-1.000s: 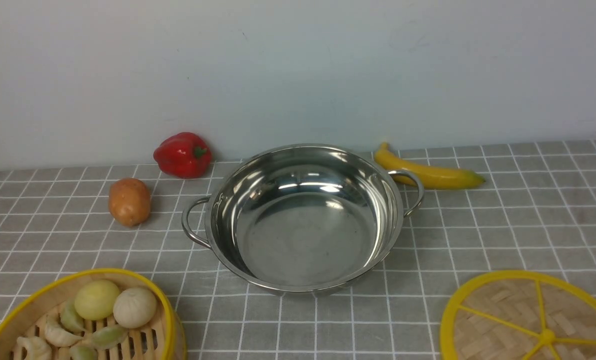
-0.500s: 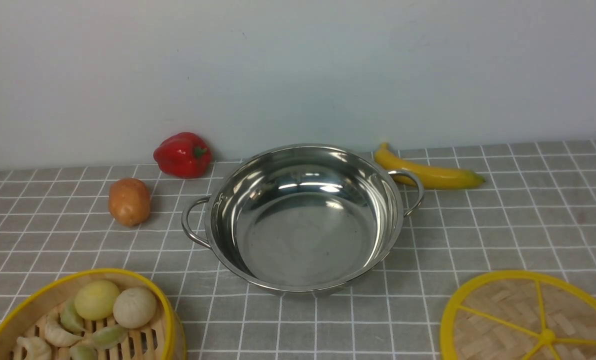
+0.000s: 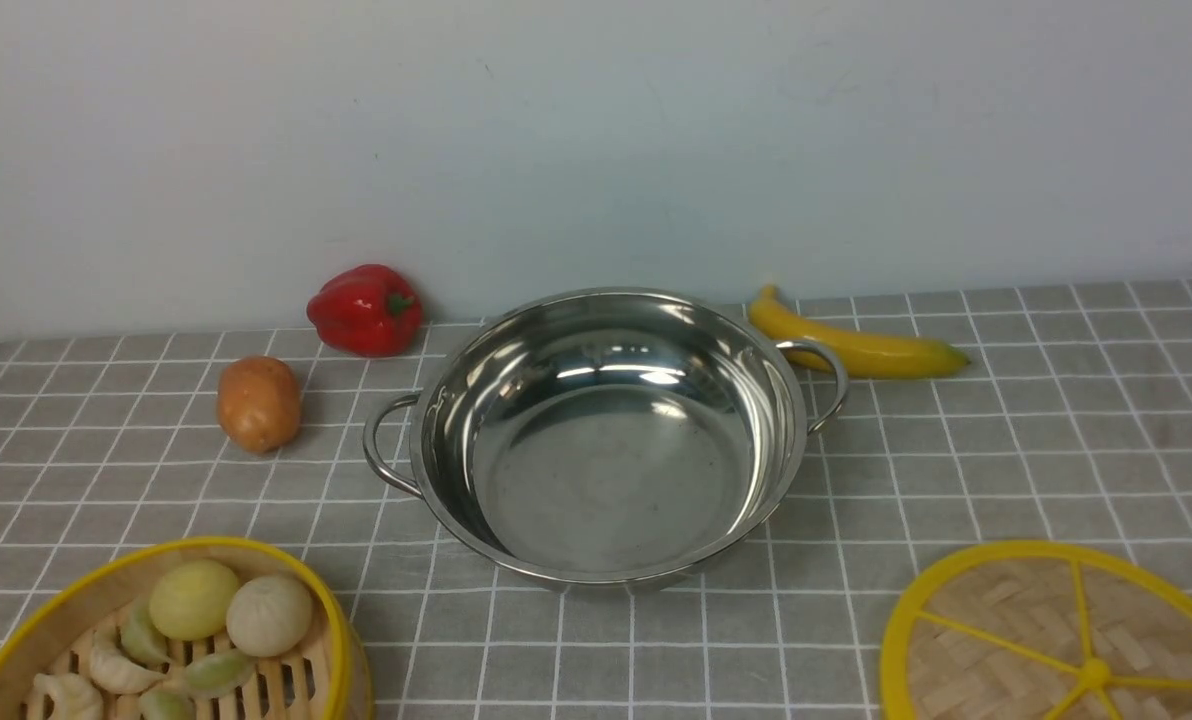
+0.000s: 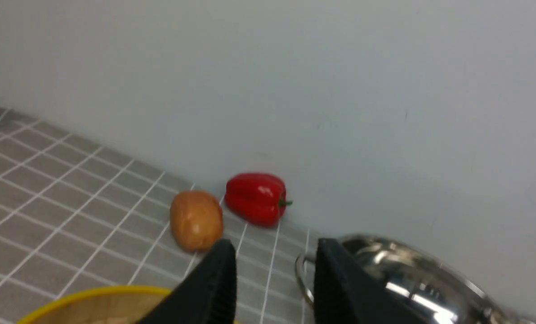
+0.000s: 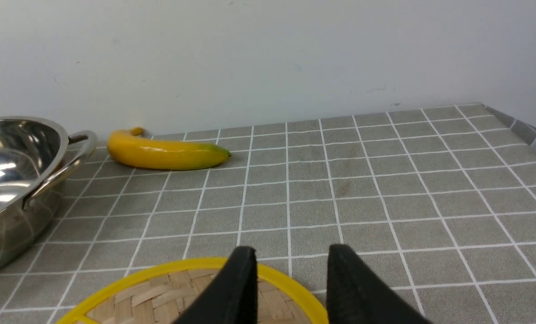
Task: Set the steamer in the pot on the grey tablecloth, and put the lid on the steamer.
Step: 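Grasp the rim of the steamer basket holding the buns with the left gripper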
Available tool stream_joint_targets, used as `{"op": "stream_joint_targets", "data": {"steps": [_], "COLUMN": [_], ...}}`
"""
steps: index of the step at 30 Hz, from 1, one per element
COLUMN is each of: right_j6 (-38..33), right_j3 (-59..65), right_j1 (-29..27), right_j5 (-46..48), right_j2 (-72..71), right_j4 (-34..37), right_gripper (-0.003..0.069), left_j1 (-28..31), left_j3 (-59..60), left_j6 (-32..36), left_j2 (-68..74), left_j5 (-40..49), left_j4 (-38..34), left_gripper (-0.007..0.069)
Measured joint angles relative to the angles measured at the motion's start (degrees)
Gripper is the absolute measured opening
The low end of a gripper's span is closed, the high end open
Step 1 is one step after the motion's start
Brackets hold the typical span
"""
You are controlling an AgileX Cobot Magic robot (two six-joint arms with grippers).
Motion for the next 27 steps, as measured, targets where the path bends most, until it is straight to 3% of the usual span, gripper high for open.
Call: {"op": "stream_joint_targets", "data": {"steps": [3, 5, 8, 10, 14, 19, 27], "right_j6": [0.00, 0.00, 0.00, 0.00, 0.00, 0.00, 0.00], "right_j3": [0.00, 0.00, 0.00, 0.00, 0.00, 0.00, 0.00], "right_j1": [0.00, 0.00, 0.00, 0.00, 0.00, 0.00, 0.00], "right_j5": [0.00, 0.00, 0.00, 0.00, 0.00, 0.00, 0.00], "right_j2": [0.00, 0.00, 0.00, 0.00, 0.00, 0.00, 0.00], "right_j4": [0.00, 0.00, 0.00, 0.00, 0.00, -0.07, -0.07], "right_gripper": [0.0240, 0.0240, 0.0240, 0.0240, 0.0240, 0.0240, 0.0240], "left_j1": [0.00, 0.00, 0.00, 0.00, 0.00, 0.00, 0.00], "left_j3": [-7.98, -13.81, -18.63, -21.30, -21.92, -21.92, -22.08], "left_j6": [8.41, 19.92, 31.45, 43.72, 59.25, 65.87, 66.80], "left_j2": [5.88, 10.92, 15.97, 21.39, 29.67, 39.62, 53.34], "left_j5": [11.88, 22.22, 32.26, 39.86, 44.00, 42.56, 38.65], "left_j4": [-0.11, -0.56, -1.83, -3.64, -9.20, -16.11, -18.02], "left_gripper": [0.0243, 0.0243, 0.0243, 0.0243, 0.0243, 0.0250, 0.0296]}}
